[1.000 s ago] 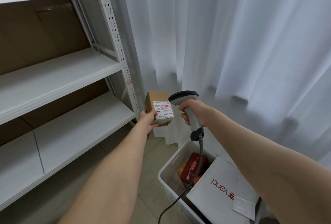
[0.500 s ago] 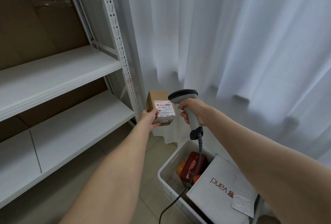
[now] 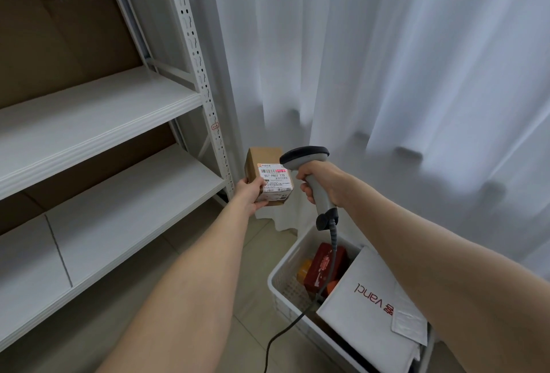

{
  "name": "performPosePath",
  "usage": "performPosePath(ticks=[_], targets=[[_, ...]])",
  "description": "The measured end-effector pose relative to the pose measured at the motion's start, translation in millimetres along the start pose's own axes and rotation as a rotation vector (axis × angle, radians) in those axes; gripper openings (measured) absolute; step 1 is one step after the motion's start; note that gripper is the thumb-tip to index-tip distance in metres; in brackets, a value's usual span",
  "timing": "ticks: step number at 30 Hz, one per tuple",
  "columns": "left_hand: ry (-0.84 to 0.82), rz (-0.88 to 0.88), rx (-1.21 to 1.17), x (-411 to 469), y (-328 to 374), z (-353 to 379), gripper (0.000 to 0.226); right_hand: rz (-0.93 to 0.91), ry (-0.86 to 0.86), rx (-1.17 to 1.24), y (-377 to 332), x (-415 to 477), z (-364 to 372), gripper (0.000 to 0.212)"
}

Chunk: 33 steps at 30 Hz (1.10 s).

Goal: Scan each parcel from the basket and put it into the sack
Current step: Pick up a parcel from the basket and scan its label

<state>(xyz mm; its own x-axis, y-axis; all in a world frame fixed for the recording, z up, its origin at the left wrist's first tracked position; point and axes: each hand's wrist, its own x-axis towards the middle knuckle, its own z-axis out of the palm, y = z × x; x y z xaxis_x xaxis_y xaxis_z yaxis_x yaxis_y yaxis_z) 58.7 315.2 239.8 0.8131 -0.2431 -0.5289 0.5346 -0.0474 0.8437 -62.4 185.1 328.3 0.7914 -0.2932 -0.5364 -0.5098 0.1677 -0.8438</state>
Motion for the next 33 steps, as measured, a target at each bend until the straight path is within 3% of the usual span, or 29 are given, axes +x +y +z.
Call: performPosePath(ticks=[9, 14, 22, 33], targets=[[-0.038, -0.132, 0.088, -23, -2, -35, 0.036, -0.016, 0.112, 0.21, 34, 10, 29, 0.017], [-0.085, -0.145, 0.029, -53, -15, -68, 0.047, -0.003, 0.172, 0.318, 61, -2, 52, 0.038], [-0.065, -0.15, 0.008, -144, -61, -144, 0.035, 0.036, 0.011, 0.41, 119, -54, 124, 0.045], [0.088, -0.164, -0.156, -248, -114, -319, 0.043, 0.117, -0.185, 0.17, 169, -115, 287, 0.045]])
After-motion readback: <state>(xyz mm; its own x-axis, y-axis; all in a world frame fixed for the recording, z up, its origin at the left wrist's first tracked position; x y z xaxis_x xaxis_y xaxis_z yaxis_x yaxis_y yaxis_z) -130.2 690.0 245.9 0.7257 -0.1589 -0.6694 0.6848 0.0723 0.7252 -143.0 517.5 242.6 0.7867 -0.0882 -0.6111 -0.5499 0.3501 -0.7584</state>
